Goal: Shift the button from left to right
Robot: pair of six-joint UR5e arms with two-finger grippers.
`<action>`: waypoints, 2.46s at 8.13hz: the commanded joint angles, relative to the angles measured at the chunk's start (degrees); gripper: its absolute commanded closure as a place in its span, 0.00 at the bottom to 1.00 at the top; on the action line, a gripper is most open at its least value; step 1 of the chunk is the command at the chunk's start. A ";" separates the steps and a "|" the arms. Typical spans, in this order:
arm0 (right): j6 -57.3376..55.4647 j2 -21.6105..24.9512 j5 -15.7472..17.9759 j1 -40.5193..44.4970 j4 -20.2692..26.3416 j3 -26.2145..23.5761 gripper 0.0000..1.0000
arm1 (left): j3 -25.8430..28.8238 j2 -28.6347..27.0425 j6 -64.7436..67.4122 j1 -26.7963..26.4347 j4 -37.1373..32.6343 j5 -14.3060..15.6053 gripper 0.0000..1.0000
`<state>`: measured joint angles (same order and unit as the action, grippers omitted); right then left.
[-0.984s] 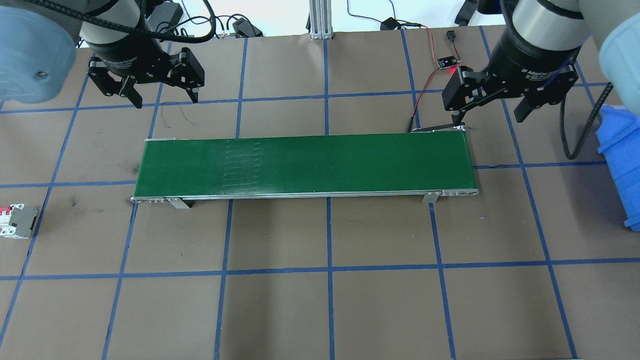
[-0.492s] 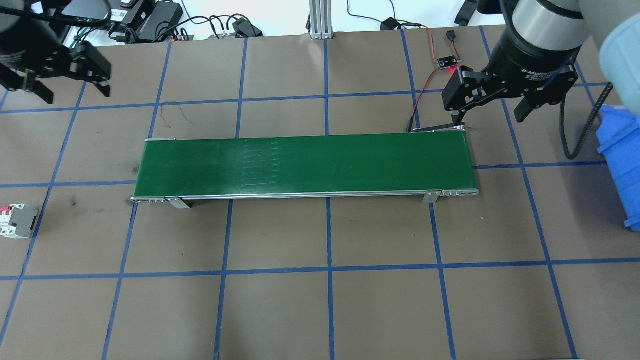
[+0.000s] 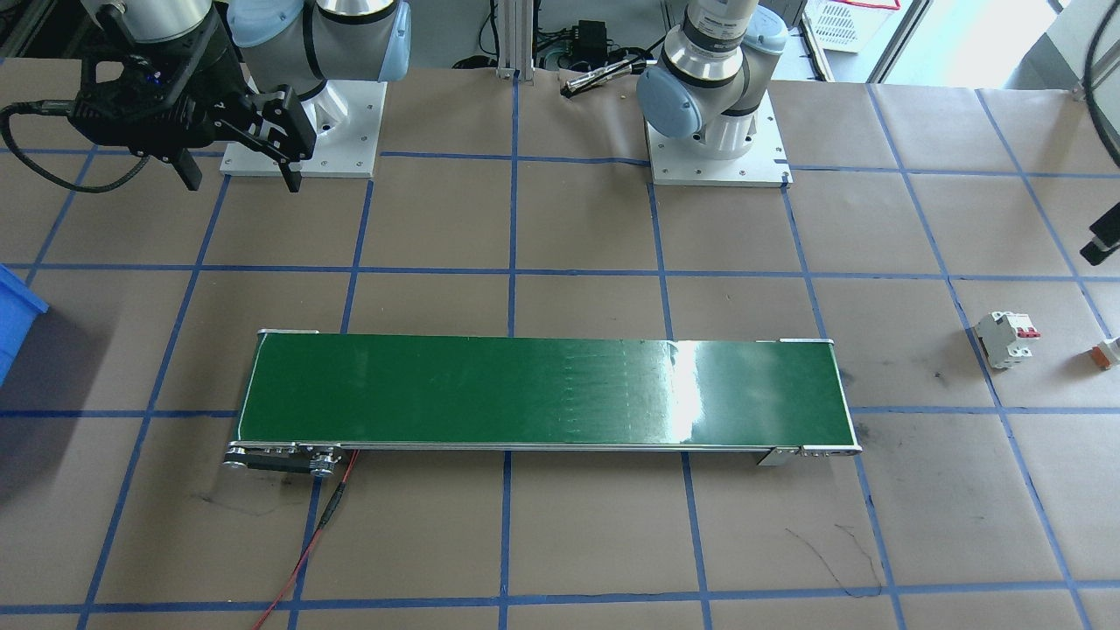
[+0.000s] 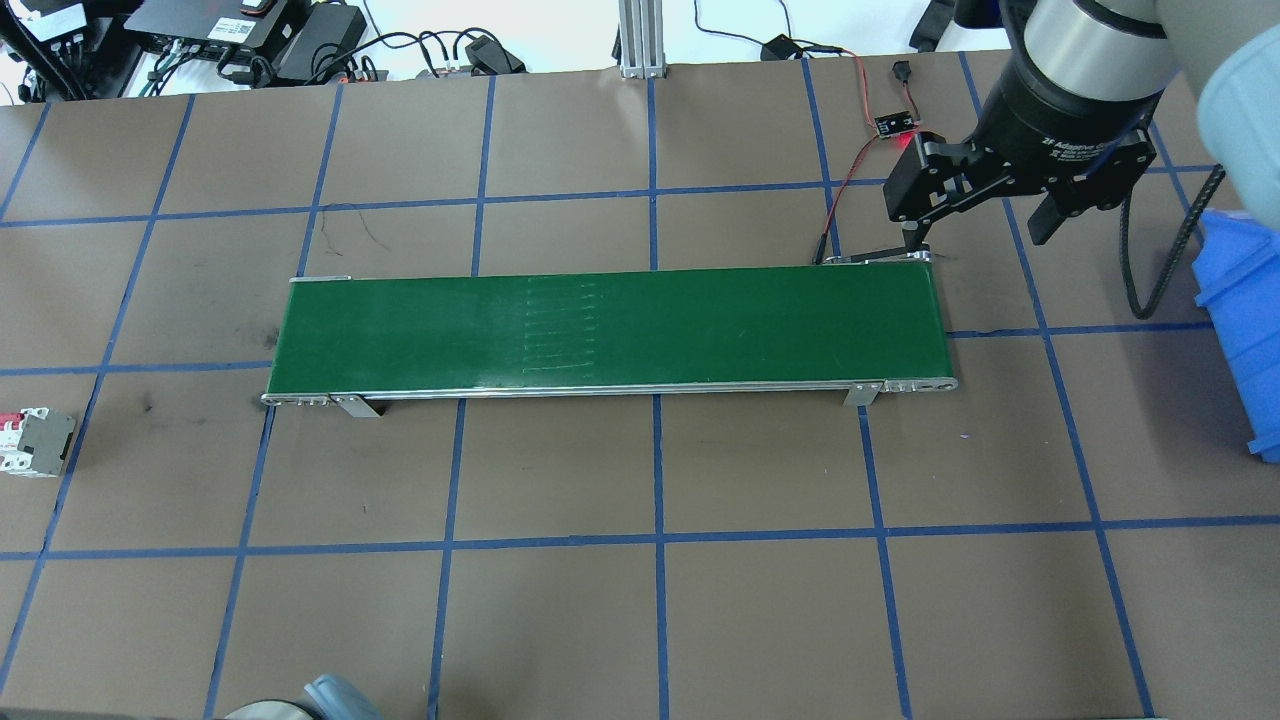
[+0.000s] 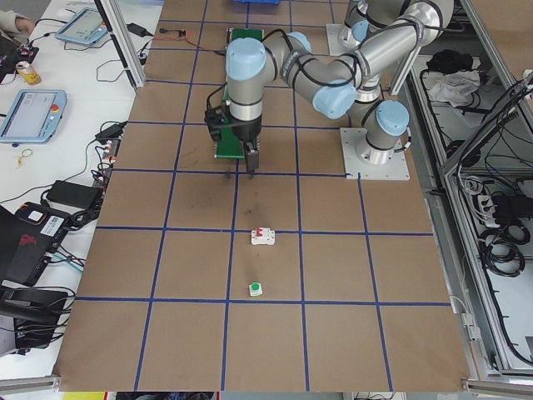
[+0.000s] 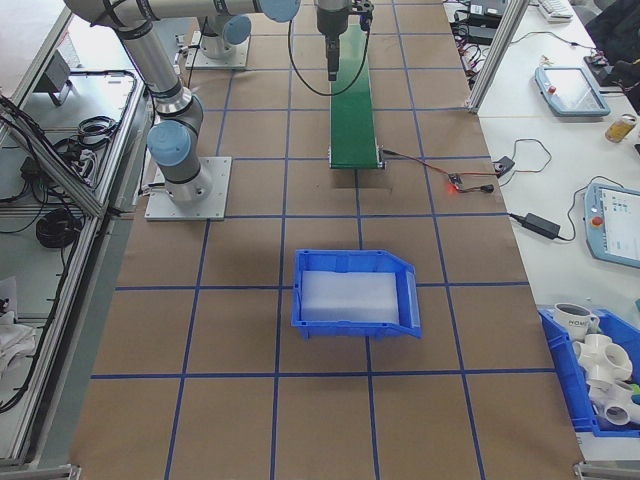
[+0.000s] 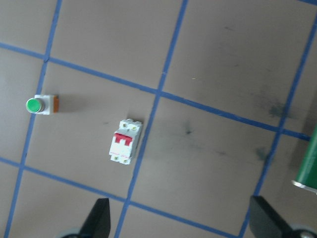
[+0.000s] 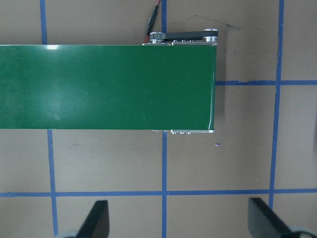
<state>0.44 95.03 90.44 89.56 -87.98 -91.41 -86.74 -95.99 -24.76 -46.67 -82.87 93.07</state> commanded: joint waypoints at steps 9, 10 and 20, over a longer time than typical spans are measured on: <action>0.00 0.07 0.00 0.00 0.00 -0.26 0.00 | 16.69 -29.16 -11.87 15.29 13.88 -4.65 0.00; 0.00 0.07 0.00 0.00 0.00 -0.26 0.00 | 15.04 -29.60 -15.89 15.29 14.14 -4.12 0.00; 0.00 0.07 0.00 0.00 0.00 -0.26 0.00 | 8.69 -31.97 -19.36 15.38 18.98 -2.54 0.00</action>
<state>0.48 95.10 90.44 89.56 -87.98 -91.67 -78.02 -126.69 -44.65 -31.34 -64.00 90.04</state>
